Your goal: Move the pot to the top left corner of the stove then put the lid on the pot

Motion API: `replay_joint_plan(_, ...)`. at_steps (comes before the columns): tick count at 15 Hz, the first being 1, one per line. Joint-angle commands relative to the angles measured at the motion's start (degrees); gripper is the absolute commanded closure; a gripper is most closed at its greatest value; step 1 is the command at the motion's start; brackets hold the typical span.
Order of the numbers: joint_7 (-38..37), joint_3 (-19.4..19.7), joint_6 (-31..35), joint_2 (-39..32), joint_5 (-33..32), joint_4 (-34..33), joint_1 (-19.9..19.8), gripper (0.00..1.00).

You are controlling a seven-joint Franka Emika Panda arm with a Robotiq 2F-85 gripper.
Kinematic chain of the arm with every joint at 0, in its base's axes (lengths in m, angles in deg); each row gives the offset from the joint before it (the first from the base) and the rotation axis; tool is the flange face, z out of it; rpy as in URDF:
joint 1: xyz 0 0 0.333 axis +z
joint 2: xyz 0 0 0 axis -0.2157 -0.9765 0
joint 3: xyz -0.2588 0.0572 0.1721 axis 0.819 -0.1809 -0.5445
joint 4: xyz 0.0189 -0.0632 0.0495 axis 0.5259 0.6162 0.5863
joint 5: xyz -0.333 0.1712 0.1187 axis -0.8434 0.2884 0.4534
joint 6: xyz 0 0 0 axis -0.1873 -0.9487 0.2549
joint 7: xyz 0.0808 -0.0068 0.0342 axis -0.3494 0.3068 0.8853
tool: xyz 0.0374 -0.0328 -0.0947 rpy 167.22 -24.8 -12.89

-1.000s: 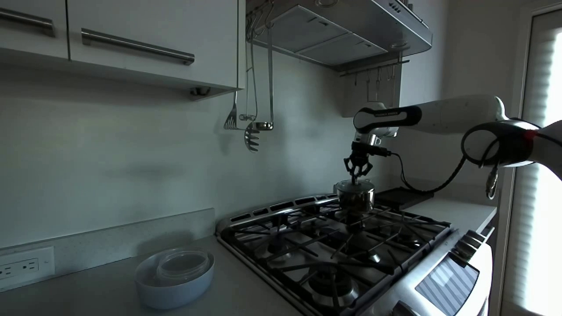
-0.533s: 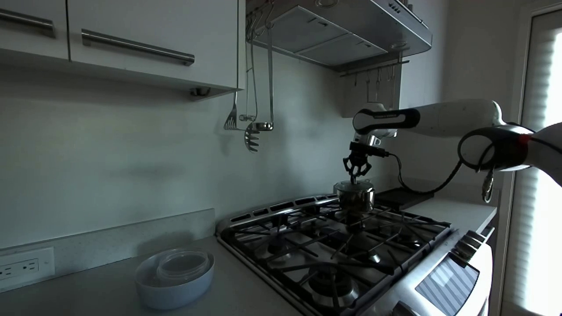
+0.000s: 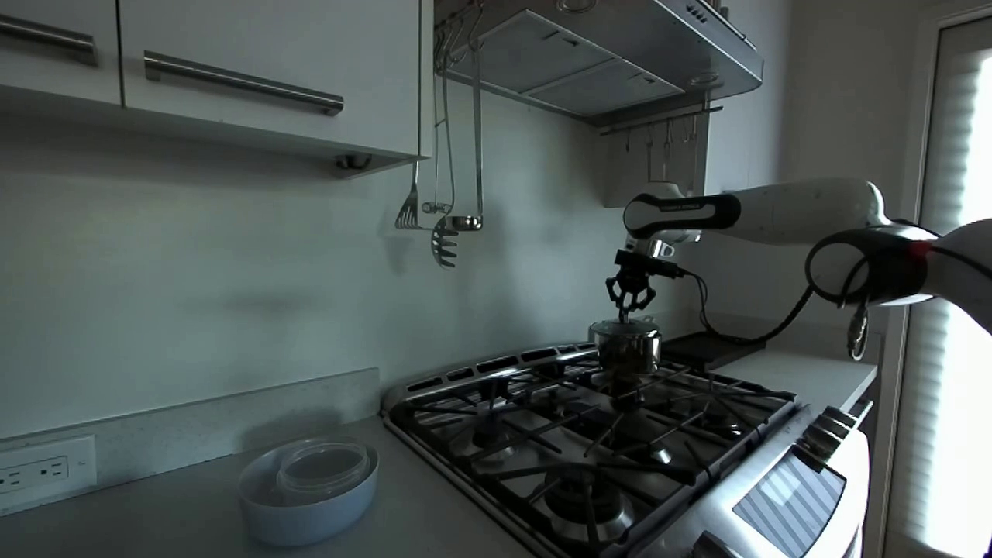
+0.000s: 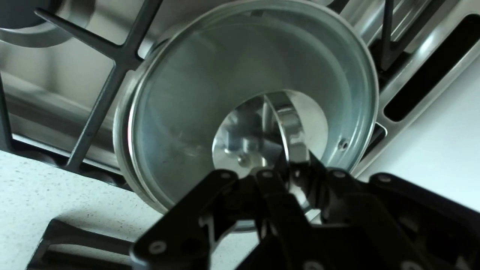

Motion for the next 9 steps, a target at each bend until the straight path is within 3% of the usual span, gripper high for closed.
replay_joint_plan(1, -2.09, 1.25, 2.34, -1.71, -0.92, -0.09, -0.08, 0.98)
replay_joint_plan(9, -2.86, 2.53, 3.84, -1.06, -1.64, 1.45, 0.3, 0.98)
